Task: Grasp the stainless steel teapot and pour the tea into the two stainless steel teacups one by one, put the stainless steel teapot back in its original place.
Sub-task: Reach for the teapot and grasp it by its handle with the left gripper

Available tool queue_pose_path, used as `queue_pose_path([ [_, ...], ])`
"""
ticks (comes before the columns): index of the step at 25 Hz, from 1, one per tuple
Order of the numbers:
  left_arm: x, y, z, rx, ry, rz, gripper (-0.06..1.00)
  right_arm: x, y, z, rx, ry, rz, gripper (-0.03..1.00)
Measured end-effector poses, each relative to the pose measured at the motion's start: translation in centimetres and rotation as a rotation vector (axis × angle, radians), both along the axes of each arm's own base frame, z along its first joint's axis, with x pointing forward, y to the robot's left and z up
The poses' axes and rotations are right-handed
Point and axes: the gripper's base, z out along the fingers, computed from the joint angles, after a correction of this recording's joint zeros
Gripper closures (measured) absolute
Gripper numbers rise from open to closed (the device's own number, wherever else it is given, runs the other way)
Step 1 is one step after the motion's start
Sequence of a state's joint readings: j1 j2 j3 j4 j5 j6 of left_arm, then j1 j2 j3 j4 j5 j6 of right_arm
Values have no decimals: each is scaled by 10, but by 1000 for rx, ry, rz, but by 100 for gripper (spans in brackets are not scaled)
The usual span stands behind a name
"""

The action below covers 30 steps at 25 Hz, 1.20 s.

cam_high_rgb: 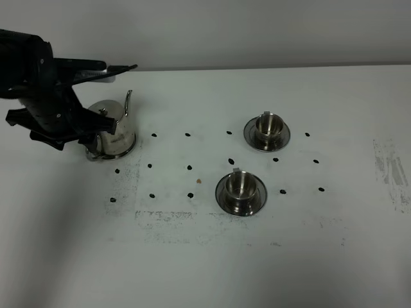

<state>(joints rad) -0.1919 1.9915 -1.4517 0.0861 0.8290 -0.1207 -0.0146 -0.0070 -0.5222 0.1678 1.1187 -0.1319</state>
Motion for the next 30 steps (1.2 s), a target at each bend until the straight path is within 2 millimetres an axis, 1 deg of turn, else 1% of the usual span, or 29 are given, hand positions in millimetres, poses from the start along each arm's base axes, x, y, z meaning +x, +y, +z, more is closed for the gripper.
queue_pose_path([
  [5, 18, -6, -12, -4, 28, -48, 42, 0, 0, 0, 0, 0, 0, 58],
  [15, 33, -12, -26, 1, 53, -103, 42, 0, 0, 0, 0, 0, 0, 58],
  [30, 36, -14, -31, -11, 63, -118, 42, 0, 0, 0, 0, 0, 0, 58],
])
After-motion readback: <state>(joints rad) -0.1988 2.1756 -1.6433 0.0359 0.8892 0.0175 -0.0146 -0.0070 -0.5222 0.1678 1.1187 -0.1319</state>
